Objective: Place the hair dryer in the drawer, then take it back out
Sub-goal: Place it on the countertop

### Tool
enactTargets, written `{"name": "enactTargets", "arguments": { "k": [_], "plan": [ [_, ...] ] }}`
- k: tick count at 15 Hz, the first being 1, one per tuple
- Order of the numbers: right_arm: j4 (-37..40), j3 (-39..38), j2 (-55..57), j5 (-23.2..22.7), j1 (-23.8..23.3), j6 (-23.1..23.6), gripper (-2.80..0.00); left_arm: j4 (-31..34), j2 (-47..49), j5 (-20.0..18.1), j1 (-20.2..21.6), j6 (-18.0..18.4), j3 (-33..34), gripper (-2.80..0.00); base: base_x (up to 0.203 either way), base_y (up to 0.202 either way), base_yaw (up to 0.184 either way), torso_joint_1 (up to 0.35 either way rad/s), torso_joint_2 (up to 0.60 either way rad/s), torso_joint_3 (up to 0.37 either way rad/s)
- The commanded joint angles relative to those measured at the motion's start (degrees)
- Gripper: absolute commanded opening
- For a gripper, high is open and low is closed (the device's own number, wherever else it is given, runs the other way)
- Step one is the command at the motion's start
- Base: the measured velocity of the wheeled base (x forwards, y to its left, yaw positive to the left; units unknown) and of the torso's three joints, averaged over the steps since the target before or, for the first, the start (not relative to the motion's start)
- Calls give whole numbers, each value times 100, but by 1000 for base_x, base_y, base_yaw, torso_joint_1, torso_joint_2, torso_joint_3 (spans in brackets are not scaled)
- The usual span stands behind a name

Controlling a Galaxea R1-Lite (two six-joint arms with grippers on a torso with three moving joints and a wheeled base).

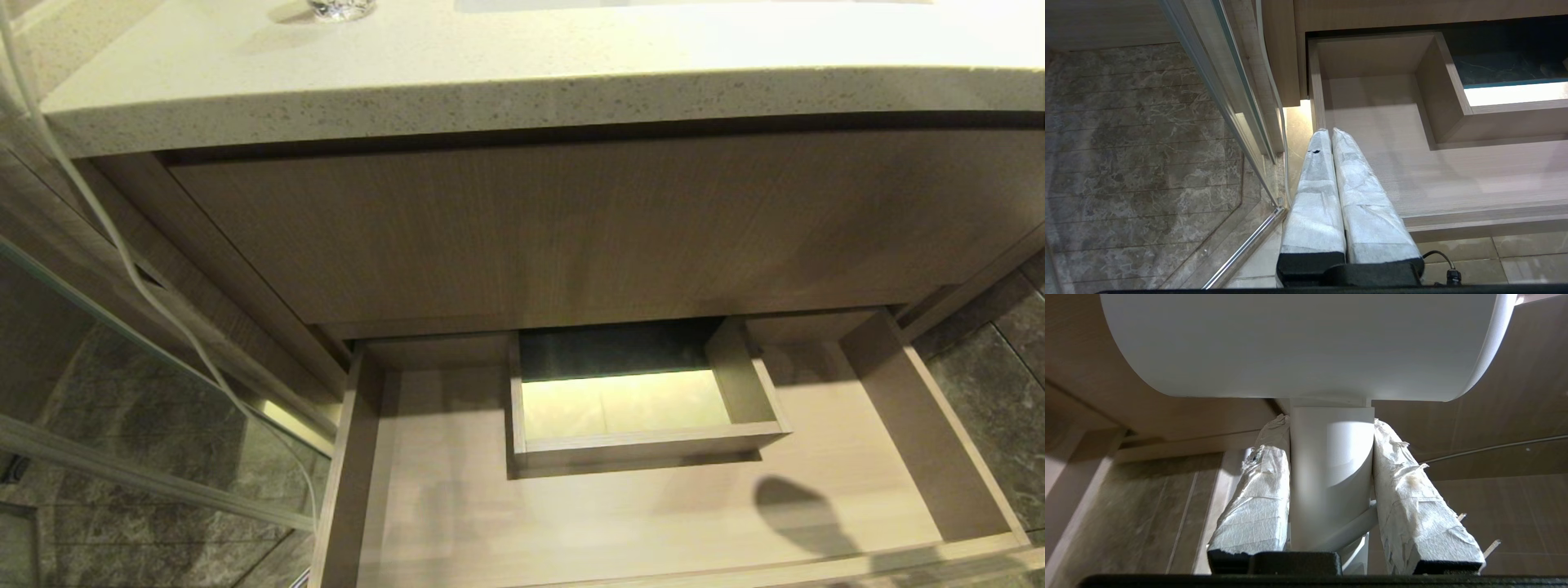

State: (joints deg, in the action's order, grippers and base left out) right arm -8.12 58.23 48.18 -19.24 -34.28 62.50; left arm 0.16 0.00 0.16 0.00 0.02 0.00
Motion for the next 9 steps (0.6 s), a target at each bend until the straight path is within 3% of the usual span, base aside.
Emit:
{"name": "enactTargets", "arguments": {
  "k": [1,9],
  "plan": [
    [-12,487,481,5,-3,-68,-280,2,0,11,0,-2,0,-280,0,0,0,0,0,0],
    [-49,2257,1865,16,-1,-607,-280,2,0,2,0,-2,0,-280,0,0,0,0,0,0]
  ]
}}
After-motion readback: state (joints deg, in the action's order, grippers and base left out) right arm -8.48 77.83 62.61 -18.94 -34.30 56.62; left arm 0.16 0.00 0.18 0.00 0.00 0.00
